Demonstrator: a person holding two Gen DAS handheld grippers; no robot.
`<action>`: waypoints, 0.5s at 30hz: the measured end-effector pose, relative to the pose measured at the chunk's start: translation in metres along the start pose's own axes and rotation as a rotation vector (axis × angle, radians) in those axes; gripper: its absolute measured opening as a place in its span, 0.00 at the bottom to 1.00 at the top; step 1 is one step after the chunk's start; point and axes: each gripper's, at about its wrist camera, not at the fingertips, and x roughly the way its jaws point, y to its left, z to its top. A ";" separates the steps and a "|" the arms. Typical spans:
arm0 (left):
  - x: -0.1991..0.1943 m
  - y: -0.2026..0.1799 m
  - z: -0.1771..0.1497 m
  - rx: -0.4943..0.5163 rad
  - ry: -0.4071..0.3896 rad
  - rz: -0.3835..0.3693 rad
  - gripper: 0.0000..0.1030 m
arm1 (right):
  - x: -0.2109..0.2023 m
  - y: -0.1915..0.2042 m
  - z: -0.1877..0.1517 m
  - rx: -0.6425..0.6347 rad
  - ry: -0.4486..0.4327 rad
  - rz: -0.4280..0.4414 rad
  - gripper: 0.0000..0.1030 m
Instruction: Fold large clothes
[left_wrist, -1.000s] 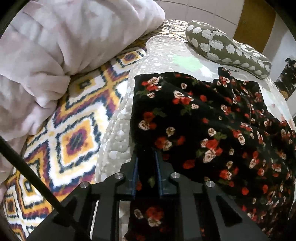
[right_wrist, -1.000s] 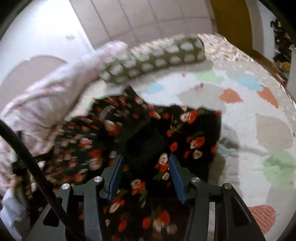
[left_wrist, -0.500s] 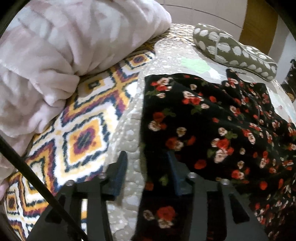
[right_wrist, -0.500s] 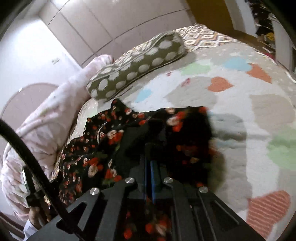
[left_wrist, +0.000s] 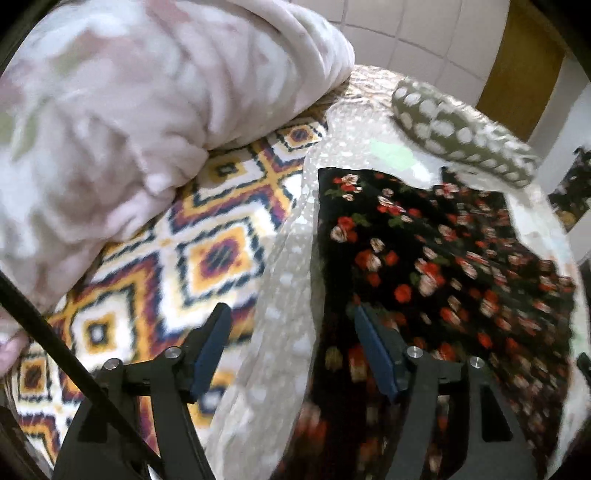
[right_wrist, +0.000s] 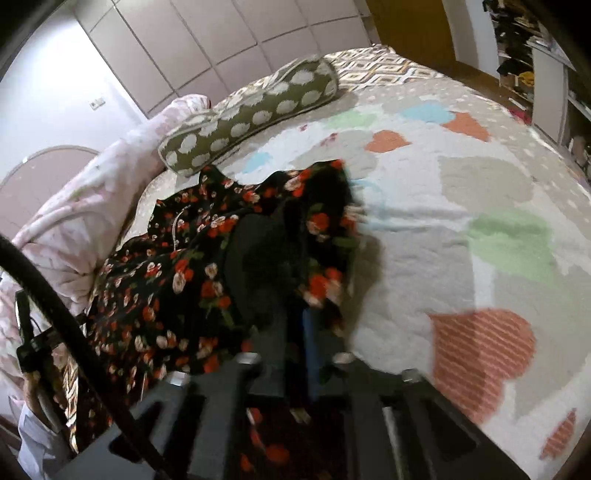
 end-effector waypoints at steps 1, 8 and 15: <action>-0.010 0.007 -0.007 -0.009 0.003 -0.023 0.67 | -0.008 -0.005 -0.005 0.001 -0.011 0.000 0.61; -0.040 0.054 -0.089 -0.063 0.089 -0.139 0.69 | -0.048 -0.048 -0.056 0.029 0.029 0.047 0.65; -0.044 0.049 -0.157 -0.058 0.170 -0.324 0.69 | -0.049 -0.082 -0.113 0.142 0.132 0.272 0.65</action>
